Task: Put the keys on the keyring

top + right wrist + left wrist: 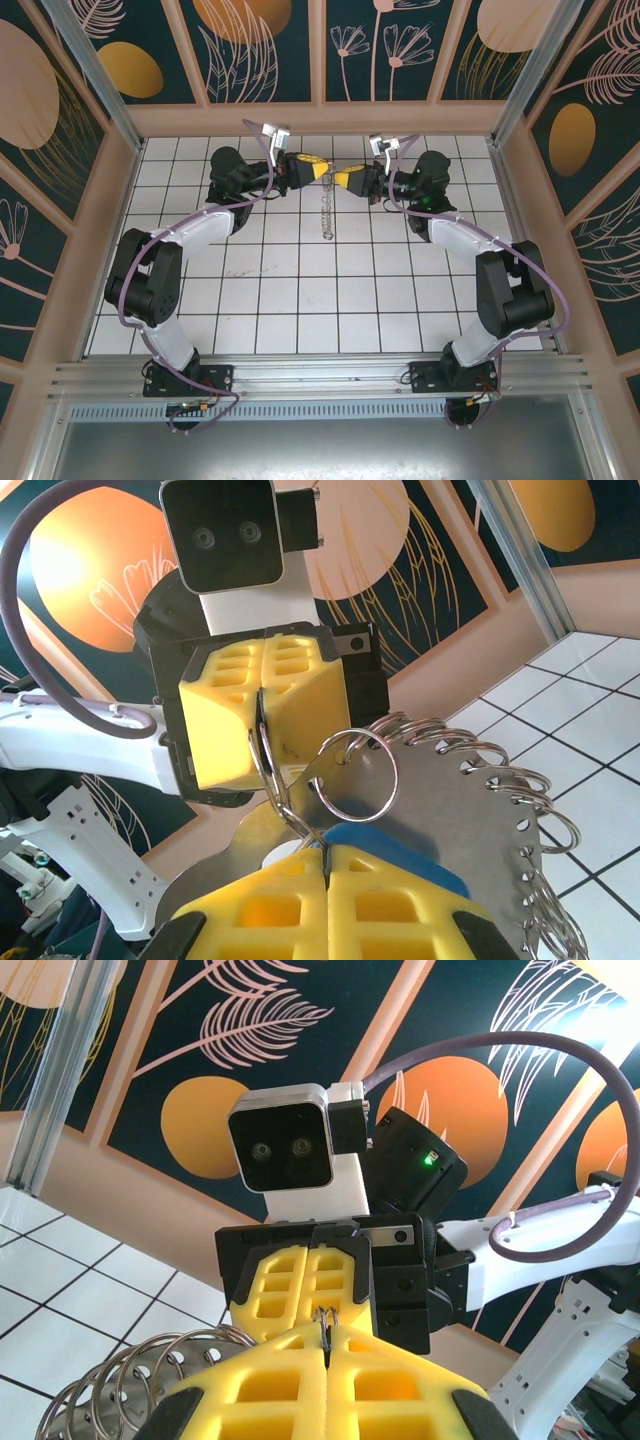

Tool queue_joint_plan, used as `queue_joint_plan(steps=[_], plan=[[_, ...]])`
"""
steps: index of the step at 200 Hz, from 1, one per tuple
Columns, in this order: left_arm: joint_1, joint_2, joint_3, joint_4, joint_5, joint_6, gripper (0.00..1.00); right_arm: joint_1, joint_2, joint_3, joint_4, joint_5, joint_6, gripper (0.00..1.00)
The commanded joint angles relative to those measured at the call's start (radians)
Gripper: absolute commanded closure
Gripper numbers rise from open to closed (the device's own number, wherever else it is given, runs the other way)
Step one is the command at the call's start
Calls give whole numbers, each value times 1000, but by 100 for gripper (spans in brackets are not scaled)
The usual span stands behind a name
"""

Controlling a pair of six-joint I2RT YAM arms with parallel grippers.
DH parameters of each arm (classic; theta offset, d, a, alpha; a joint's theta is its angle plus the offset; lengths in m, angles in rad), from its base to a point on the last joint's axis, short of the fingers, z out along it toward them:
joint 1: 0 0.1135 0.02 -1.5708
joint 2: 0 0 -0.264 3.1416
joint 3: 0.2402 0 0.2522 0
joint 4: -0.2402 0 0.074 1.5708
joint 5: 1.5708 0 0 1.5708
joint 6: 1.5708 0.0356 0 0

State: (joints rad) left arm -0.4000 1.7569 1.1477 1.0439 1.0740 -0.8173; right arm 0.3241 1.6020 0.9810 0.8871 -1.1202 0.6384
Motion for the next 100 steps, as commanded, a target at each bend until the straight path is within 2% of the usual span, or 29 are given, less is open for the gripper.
queue_joint_plan(steps=[1, 67, 72, 73, 80, 92, 100], plan=[[-3, 5, -5, 61, -15, -8, 100, 15, 2, 9, 32, -26, -14, 100], [-3, 9, 0, 61, -22, -10, 100, 35, -32, 16, -175, -37, -157, 100], [-3, 9, 0, 61, -23, -10, 100, 32, -41, 15, -208, -30, -181, 96], [-3, 9, 0, 61, -22, -10, 100, 33, -42, 15, -214, -30, -186, 92], [-3, 12, 1, 61, -23, -10, 100, 30, -57, 15, -252, -18, -211, 82], [-3, 12, -2, 62, -25, -10, 100, 19, -82, 2, -277, -13, -227, 74], [-3, 13, -2, 62, -25, -10, 100, 10, -98, -6, -286, -14, -232, 73]])
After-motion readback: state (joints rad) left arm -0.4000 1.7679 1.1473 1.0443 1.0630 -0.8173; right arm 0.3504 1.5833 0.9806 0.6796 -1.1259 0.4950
